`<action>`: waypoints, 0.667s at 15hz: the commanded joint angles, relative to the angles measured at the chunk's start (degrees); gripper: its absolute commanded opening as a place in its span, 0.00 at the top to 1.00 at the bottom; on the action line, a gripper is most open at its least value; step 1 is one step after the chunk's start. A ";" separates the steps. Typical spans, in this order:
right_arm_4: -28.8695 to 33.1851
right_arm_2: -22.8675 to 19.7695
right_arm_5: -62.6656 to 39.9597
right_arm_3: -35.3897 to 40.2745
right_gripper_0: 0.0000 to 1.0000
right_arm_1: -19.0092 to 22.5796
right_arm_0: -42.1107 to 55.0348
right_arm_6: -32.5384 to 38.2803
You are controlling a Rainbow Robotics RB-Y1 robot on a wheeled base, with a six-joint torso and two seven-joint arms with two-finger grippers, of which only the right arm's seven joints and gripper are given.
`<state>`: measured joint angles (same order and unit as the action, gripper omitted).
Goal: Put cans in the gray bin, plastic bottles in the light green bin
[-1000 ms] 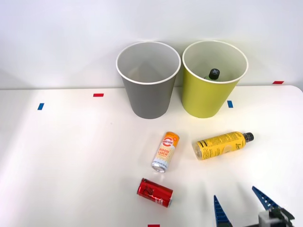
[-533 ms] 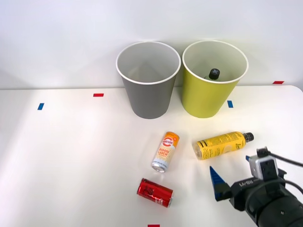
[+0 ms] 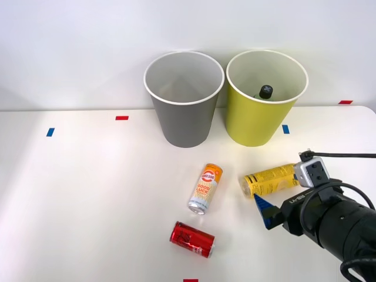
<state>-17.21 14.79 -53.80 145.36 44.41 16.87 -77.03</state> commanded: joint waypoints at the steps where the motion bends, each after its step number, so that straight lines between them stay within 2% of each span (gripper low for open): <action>1: -9.42 -3.19 -9.84 0.01 0.00 2.35 -6.50 -16.04; 3: -10.92 -3.63 -15.73 0.01 0.00 2.44 -10.11 -26.94; 10: -10.92 -2.75 -27.42 -0.52 0.00 2.00 -16.17 -54.28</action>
<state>-28.07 11.47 -78.83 145.24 46.65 2.12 -127.26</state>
